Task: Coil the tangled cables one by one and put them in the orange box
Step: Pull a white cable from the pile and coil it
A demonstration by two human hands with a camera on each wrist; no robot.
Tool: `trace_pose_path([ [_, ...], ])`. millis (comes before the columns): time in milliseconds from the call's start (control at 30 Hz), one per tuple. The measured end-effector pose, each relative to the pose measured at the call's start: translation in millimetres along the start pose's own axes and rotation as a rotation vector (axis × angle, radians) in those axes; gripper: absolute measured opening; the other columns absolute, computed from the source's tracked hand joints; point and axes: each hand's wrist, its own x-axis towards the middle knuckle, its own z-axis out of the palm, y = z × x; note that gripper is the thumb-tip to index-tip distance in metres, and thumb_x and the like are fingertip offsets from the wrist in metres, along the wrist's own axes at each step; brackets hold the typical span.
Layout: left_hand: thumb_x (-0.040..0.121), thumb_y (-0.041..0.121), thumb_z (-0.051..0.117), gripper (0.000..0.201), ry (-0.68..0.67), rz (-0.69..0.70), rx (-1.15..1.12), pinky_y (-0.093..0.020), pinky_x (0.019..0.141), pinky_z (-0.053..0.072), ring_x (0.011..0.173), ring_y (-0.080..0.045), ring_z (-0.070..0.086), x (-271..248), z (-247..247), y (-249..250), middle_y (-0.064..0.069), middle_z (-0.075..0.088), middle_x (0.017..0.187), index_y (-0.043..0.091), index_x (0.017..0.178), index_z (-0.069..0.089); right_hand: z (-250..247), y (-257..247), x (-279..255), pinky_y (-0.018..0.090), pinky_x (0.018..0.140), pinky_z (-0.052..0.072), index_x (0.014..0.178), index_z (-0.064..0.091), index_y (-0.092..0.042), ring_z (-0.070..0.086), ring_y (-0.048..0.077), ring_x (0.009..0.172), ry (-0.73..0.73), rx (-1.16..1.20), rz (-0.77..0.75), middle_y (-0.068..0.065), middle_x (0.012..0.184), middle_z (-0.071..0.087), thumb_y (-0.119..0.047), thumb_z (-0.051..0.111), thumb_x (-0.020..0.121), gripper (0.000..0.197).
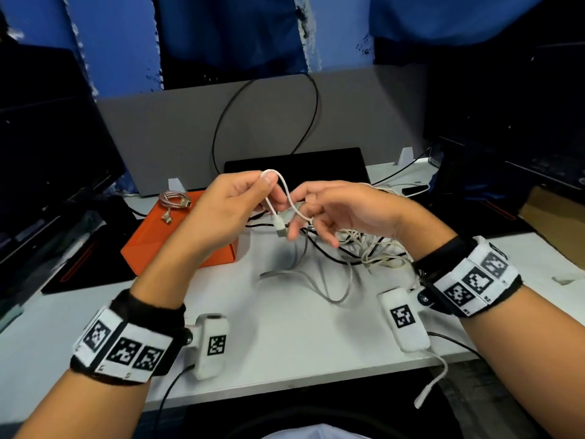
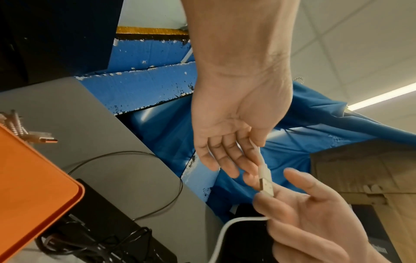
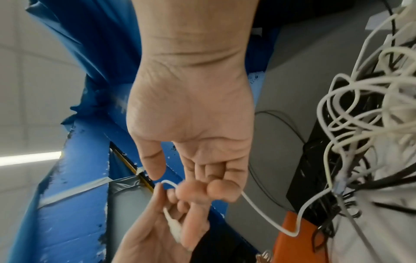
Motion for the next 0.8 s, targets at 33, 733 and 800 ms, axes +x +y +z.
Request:
trace_pose_path([
  [33, 0.108, 0.032, 0.046, 0.039, 0.011, -0.015, 0.001, -0.036, 0.086, 0.054, 0.086, -0.016, 0.07, -1.8, -1.7, -0.3, -0.006, 0.076, 0.088, 0.009, 0.091, 0.074, 1.8, -1.5, 0.3, 0.029, 0.055, 0.043, 0.127, 0.06, -0.004, 0.046, 0.025, 0.051, -0.003, -0.019, -0.005, 0.017, 0.092, 0.071, -0.031, 0.048, 0.104, 0.037],
  [733, 0.11, 0.016, 0.034, 0.022, 0.149, 0.02, -0.55, -0.041, 0.074, 0.049, 0.059, -0.02, 0.063, -4.4, -32.7, 18.3, 0.001, 0.062, 0.065, 0.014, 0.098, 0.053, -47.1, -25.3, -26.7, 0.029, 0.051, 0.032, 0.075, 0.07, -0.027, 0.039, 0.007, 0.051, 0.722, -0.784, -0.126, 0.0, 0.056, 0.051, -0.049, 0.07, 0.093, 0.029],
  [800, 0.109, 0.017, 0.037, 0.022, 0.26, 0.025, -0.615, -0.037, 0.074, 0.052, 0.062, -0.016, 0.06, -5.6, -51.6, 18.3, 0.002, 0.063, 0.069, 0.014, 0.099, 0.056, -60.0, -15.0, -27.1, 0.032, 0.053, 0.03, 0.077, 0.07, -0.025, 0.036, 0.01, 0.051, 0.733, -0.806, -0.058, -0.004, 0.055, 0.044, -0.052, 0.067, 0.095, 0.032],
])
